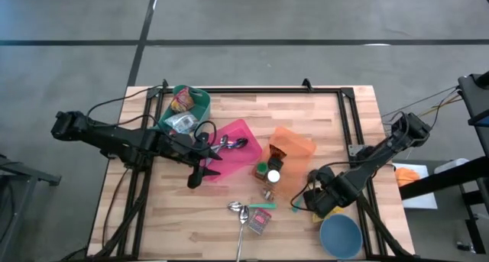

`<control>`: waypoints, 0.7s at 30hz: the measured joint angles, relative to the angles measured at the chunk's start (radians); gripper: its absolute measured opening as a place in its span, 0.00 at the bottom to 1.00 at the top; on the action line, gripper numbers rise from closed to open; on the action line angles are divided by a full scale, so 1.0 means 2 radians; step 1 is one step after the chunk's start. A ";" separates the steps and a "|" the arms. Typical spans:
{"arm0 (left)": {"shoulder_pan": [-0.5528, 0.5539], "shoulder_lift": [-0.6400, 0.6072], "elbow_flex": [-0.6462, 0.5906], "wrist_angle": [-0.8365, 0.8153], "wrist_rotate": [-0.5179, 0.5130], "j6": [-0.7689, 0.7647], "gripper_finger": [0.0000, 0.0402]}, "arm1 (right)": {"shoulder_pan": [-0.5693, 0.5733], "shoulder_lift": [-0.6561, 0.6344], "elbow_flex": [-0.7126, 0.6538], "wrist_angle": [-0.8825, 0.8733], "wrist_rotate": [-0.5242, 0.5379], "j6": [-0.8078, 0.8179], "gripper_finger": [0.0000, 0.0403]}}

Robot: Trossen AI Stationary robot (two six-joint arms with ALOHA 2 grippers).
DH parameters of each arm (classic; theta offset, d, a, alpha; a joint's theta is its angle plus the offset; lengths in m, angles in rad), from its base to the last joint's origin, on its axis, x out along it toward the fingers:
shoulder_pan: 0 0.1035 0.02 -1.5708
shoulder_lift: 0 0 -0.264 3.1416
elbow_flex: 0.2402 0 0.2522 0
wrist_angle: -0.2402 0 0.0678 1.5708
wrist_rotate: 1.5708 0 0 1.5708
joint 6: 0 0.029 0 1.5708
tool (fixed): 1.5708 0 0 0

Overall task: Pick & Place Food Item
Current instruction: Put the yellow noodle pack into the green bin

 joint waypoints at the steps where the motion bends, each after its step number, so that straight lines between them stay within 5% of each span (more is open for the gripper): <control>1: 0.000 0.000 0.000 0.000 0.000 0.000 0.64 | 0.003 0.000 -0.001 0.001 -0.001 0.006 0.47; 12: 0.000 0.000 0.000 0.000 0.000 0.000 0.64 | 0.013 0.006 -0.029 0.049 -0.009 0.022 0.45; 21: 0.000 0.000 0.000 0.000 0.000 0.000 0.64 | 0.014 0.019 -0.052 0.064 -0.008 0.010 0.19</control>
